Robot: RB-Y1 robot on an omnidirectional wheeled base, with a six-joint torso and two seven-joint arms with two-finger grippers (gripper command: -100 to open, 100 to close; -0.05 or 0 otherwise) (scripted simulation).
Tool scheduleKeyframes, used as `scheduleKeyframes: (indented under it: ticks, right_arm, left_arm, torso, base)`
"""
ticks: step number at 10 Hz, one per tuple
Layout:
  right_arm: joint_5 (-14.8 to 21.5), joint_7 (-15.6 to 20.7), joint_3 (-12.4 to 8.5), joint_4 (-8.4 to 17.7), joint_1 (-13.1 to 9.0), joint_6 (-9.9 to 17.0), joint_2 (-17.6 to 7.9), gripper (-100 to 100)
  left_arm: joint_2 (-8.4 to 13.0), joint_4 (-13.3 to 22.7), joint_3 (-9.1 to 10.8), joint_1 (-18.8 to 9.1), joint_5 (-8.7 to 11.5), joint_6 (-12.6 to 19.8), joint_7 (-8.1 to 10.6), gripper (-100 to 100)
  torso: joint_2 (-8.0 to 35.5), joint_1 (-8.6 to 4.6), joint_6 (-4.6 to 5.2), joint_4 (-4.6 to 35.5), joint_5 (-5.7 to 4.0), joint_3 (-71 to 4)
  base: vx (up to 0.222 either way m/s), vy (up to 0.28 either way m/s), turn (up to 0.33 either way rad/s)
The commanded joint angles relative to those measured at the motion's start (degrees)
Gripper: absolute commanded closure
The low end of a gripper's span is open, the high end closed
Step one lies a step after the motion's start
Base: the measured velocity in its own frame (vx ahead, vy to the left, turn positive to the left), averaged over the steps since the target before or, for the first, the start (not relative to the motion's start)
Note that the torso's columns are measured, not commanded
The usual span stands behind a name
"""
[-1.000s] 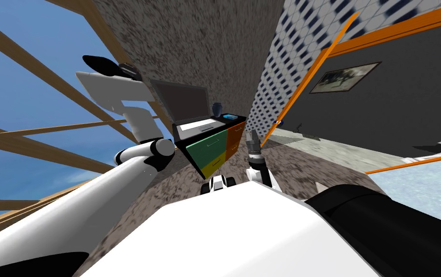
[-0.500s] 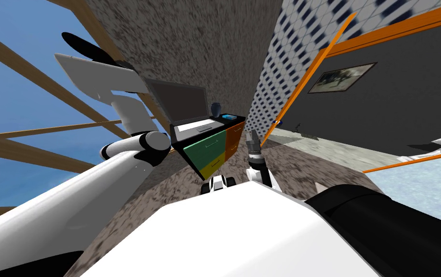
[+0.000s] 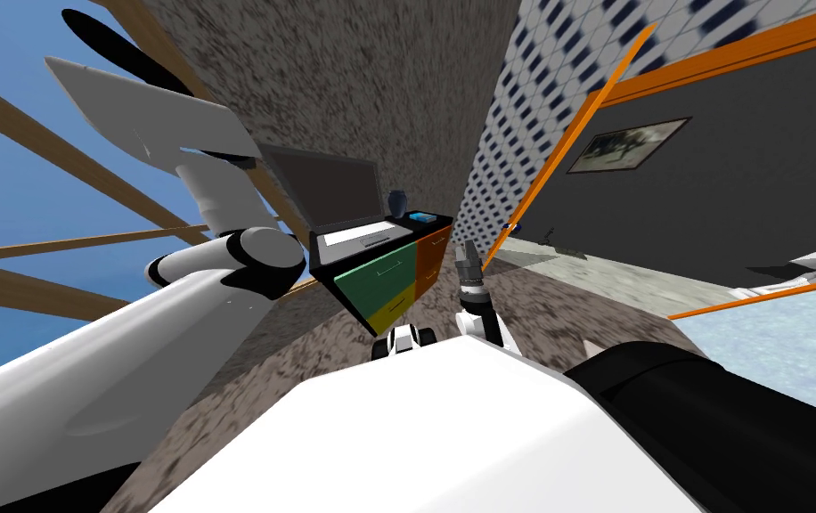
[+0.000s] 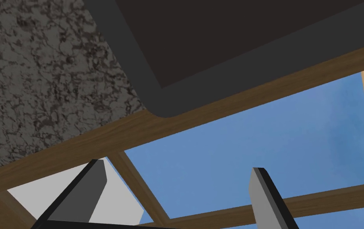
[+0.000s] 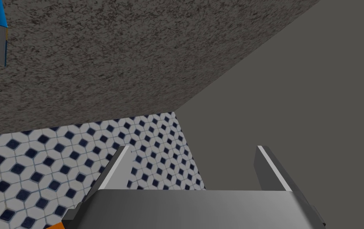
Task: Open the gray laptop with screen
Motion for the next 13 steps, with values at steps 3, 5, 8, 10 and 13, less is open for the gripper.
scheduleKeyframes:
  ticks: [3,5,8,10,13]
  right_arm:
    - [0.0,0.0,0.0,0.0,0.0,0.0,0.0,0]
    - [0.0,0.0,0.0,0.0,0.0,0.0,0.0,0]
    - [0.0,0.0,0.0,0.0,0.0,0.0,0.0,0]
    - [0.0,0.0,-0.01,0.0,0.0,0.0,-0.01,0]
    - [0.0,0.0,0.0,0.0,-0.01,0.0,0.0,0]
  left_arm:
    - [2.14,7.4,1.34,-4.34,-2.51,1.81,-1.44,-100]
    - [2.92,9.88,1.81,-5.82,-3.39,2.47,-2.03,-100]
    - [3.26,10.26,2.04,-6.65,-3.84,3.07,-2.55,-100]
    - [3.26,10.91,1.9,-6.63,-3.93,2.56,-2.04,100]
    - [2.94,9.82,0.42,-2.96,-2.69,-3.0,0.04,100]
  torso:
    - [0.09,0.07,-0.01,0.04,0.02,0.06]
    - [0.01,-0.01,0.0,0.01,-0.01,0.0]
    - [0.1,0.09,-0.01,0.03,0.04,0.06]
    - [0.08,0.05,-0.01,0.02,0.03,0.04]
    - [0.2,0.01,-0.04,0.01,0.08,0.17]
  base:
    - [0.035,-0.019,-0.012]
    - [0.055,-0.027,-0.01]
    - [0.063,0.013,-0.018]
    - [0.03,0.014,-0.003]
    - [-0.042,-0.05,0.058]
